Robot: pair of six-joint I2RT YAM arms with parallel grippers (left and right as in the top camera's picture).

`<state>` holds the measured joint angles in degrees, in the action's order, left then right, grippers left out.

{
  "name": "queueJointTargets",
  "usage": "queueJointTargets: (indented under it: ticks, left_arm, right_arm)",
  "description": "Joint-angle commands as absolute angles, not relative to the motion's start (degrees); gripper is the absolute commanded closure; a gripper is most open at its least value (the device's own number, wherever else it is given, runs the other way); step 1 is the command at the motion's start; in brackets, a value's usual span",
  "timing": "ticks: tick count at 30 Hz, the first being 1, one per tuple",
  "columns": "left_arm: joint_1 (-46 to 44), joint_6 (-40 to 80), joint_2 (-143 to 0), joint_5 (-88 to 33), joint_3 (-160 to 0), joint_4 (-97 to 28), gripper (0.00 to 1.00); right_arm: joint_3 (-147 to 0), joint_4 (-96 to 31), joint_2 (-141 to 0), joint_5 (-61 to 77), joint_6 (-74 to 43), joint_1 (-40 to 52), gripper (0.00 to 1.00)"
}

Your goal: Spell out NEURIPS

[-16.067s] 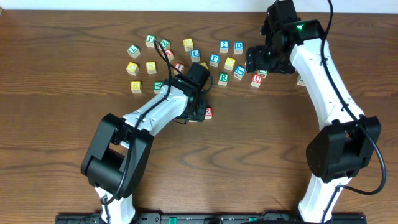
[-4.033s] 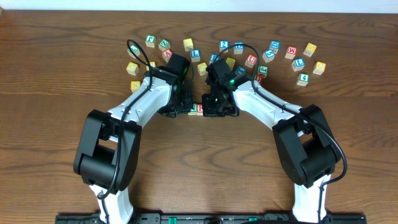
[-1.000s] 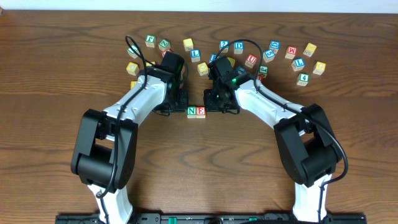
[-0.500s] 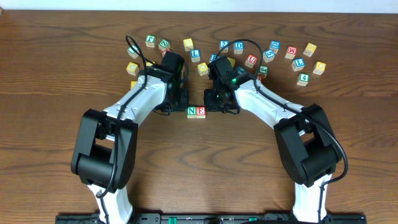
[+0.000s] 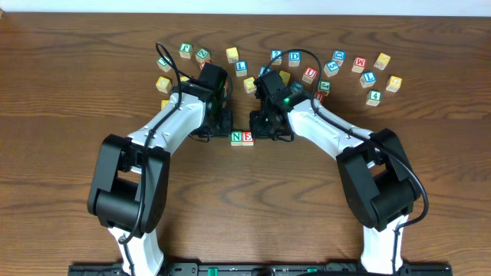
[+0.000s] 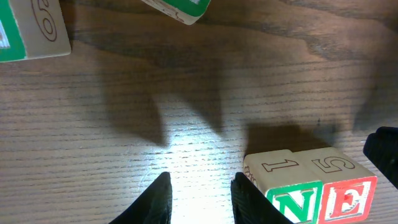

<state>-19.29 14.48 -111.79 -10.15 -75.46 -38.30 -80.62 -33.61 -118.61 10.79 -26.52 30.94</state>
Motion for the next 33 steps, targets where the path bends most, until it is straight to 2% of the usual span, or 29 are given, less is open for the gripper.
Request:
queueJointTargets:
  ticks: [1, 33]
  left_arm:
    - [-19.20, 13.30, -112.51, -9.43, -74.96, -38.24, 0.68]
    - [-19.20, 13.10, -112.51, -9.43, -74.96, -38.06, 0.68]
  right_arm:
    - [-81.32, -33.61, -117.67, 10.46, -26.11, 31.24, 0.98]
    - [-81.32, -32.69, -117.67, 10.44, -26.09, 31.99, 0.98]
